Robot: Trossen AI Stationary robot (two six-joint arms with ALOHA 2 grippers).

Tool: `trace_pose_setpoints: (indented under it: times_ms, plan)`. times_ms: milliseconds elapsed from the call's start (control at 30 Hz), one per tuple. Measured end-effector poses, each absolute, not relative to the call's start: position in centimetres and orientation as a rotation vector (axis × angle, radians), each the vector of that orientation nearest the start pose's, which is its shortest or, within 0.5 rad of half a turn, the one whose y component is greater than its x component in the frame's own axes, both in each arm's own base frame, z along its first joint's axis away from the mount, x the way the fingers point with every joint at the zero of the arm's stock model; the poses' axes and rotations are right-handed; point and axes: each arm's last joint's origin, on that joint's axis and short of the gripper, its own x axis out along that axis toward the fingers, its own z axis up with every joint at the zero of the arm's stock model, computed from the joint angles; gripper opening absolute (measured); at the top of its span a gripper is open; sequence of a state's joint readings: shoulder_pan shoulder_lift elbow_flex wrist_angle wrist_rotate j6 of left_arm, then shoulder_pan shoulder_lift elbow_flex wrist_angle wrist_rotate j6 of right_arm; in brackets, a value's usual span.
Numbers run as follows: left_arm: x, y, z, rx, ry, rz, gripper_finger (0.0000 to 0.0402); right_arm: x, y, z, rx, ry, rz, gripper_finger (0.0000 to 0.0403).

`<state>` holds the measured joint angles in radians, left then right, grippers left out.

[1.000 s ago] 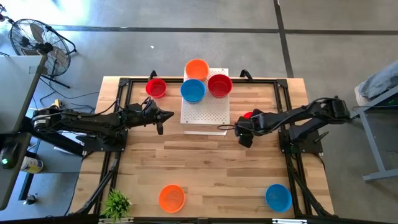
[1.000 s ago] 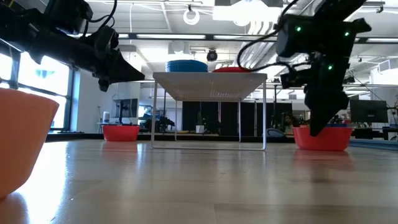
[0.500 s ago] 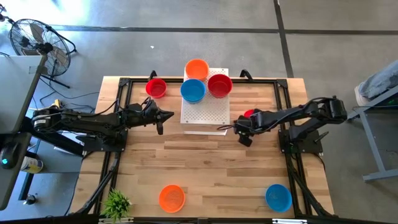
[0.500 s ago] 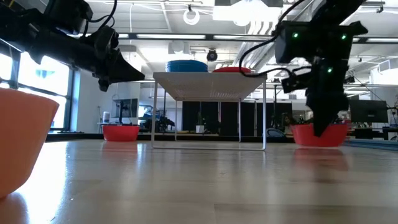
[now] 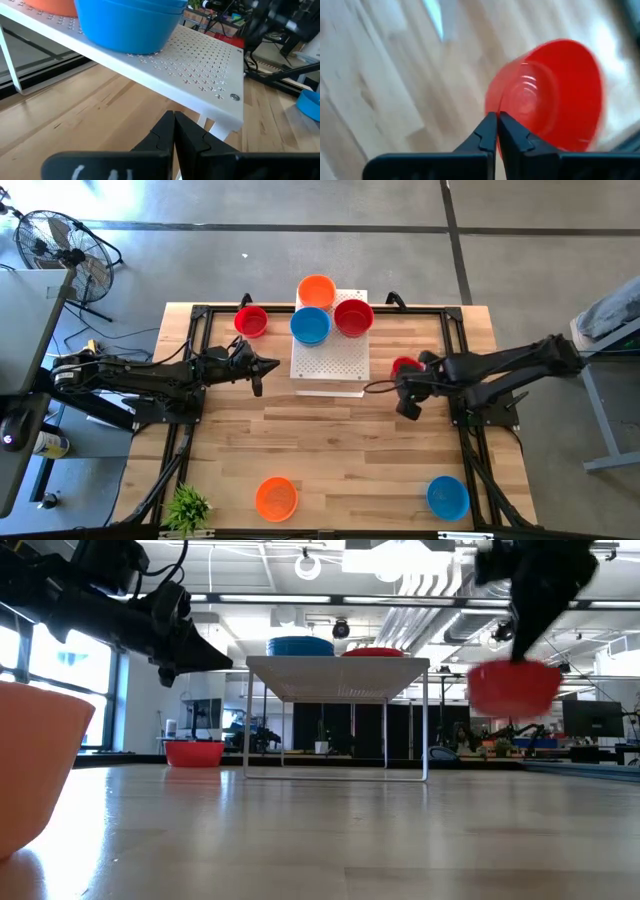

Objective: Pick & Place Mini bowls
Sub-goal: Stack the red bowl on top of the red bowls on the shelf

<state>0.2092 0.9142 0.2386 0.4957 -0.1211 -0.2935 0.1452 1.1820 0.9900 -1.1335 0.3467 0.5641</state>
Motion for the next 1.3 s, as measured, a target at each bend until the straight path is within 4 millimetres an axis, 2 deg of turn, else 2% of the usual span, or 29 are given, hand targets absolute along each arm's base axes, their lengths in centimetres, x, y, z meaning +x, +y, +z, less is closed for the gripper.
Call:
trace_pose_setpoints:
  times_ms: [167,367,500,633,767,967,1133,1300]
  plan:
    - [17.8,4.1,18.9,-0.298,0.13,0.353,0.0003,20.2,1.7,31.3,0.075,1.049,-0.535,0.0004]
    - [17.8,4.1,18.9,-0.298,0.131,0.354,0.0003,20.9,0.7,35.1,-0.014,0.896,-0.552,0.0002]
    - [17.8,4.1,18.9,-0.298,0.131,0.354,0.0003,22.5,-0.7,37.2,-0.089,0.812,-0.549,0.0002]
    - [17.8,4.1,18.9,-0.298,0.131,0.354,0.0003,25.2,-2.9,38.6,-0.171,0.819,-0.504,0.0001]
    - [17.8,4.1,18.9,-0.298,0.132,0.354,0.0003,28.1,-5.5,39.4,-0.228,0.879,-0.444,0.0002]
    - [17.8,4.1,18.9,-0.298,0.132,0.353,0.0003,31.3,-8.4,39.0,-0.316,1.043,-0.339,0.0001]
    - [17.8,4.1,18.9,-0.298,0.132,0.353,0.0003,32.9,-9.8,38.2,-0.346,1.138,-0.304,0.0001]
    - [17.8,4.1,18.9,-0.298,0.132,0.354,0.0003,33.3,-10.5,37.5,-0.342,1.19,-0.277,0.0001]
